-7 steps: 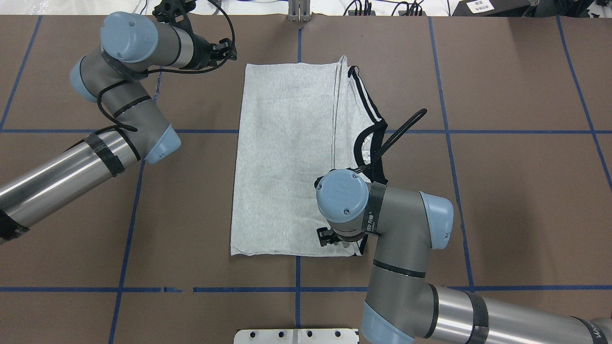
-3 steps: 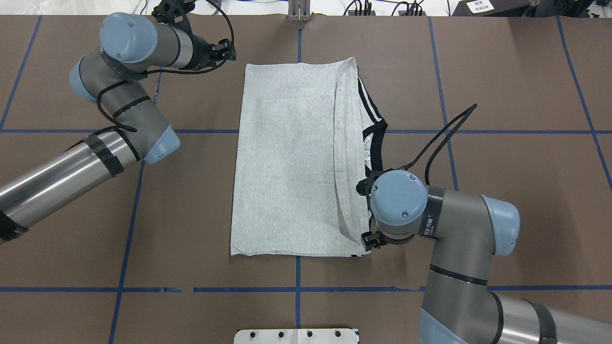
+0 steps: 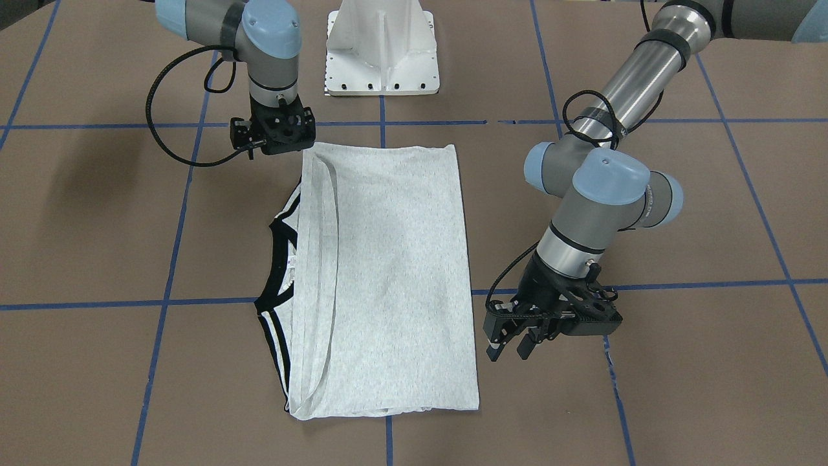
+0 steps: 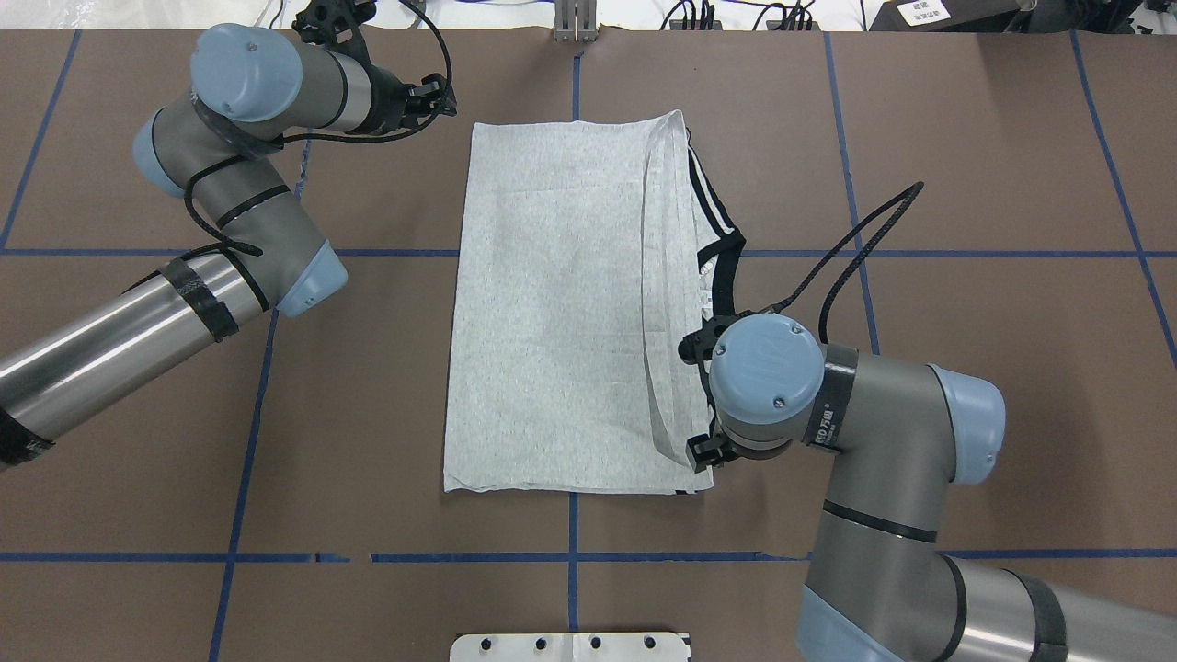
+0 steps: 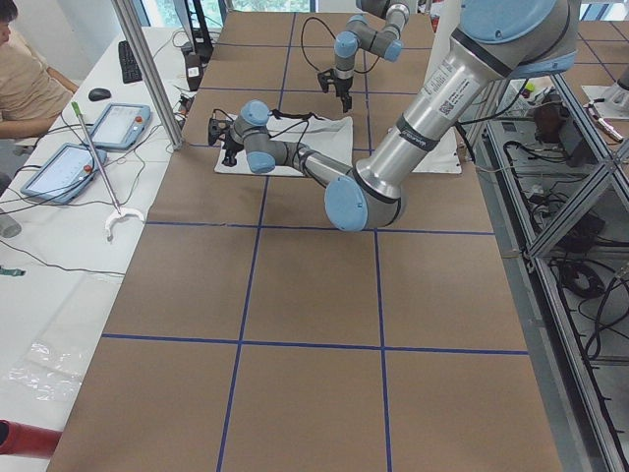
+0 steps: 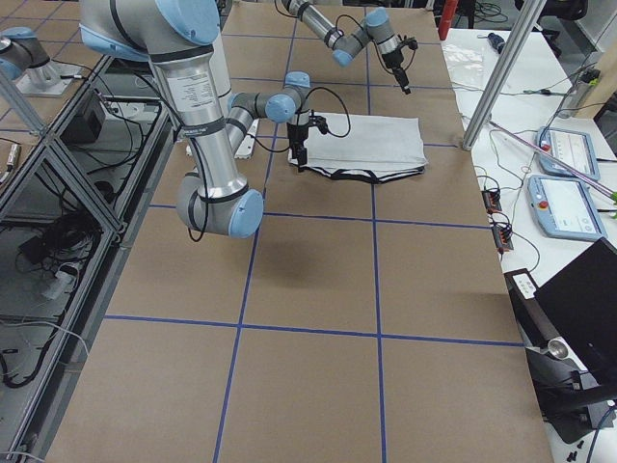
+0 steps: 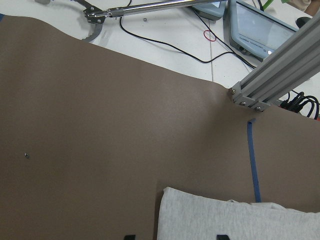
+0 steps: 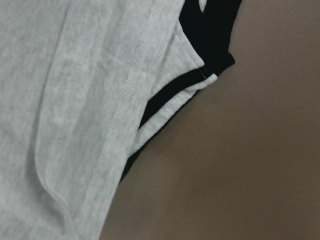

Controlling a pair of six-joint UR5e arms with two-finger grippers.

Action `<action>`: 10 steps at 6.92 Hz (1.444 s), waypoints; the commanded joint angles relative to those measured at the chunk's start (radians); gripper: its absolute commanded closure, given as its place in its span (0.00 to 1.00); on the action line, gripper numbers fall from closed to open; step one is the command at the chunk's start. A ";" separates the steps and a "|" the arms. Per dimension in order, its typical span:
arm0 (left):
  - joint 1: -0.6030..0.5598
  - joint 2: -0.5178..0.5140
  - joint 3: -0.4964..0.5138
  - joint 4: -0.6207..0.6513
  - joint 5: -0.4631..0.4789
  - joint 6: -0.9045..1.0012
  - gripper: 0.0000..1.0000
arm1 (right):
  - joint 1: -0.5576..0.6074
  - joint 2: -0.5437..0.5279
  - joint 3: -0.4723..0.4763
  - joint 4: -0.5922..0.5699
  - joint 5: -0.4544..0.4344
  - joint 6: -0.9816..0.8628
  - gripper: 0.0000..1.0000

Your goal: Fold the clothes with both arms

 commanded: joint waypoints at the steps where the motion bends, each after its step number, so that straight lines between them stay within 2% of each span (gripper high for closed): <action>1: 0.000 0.001 -0.001 0.000 0.000 -0.001 0.37 | 0.016 0.114 -0.105 0.040 -0.002 0.034 0.00; 2: 0.000 0.001 -0.001 0.000 0.000 -0.001 0.37 | 0.016 0.148 -0.186 0.119 -0.002 0.057 0.00; 3: 0.000 0.001 -0.001 0.000 0.000 -0.001 0.36 | 0.016 0.166 -0.226 0.129 -0.002 0.059 0.00; 5: 0.000 0.001 -0.001 0.000 0.000 -0.001 0.36 | 0.021 0.148 -0.225 0.125 -0.002 0.051 0.00; 7: 0.002 0.001 -0.001 0.000 0.000 -0.001 0.36 | 0.047 0.025 -0.142 0.122 0.004 0.036 0.00; 9: 0.002 0.001 -0.001 0.002 0.000 -0.001 0.36 | 0.099 -0.176 0.025 0.119 0.010 -0.103 0.00; 10: 0.002 0.003 0.000 0.002 0.001 -0.001 0.36 | 0.110 -0.175 0.030 0.103 0.005 -0.110 0.00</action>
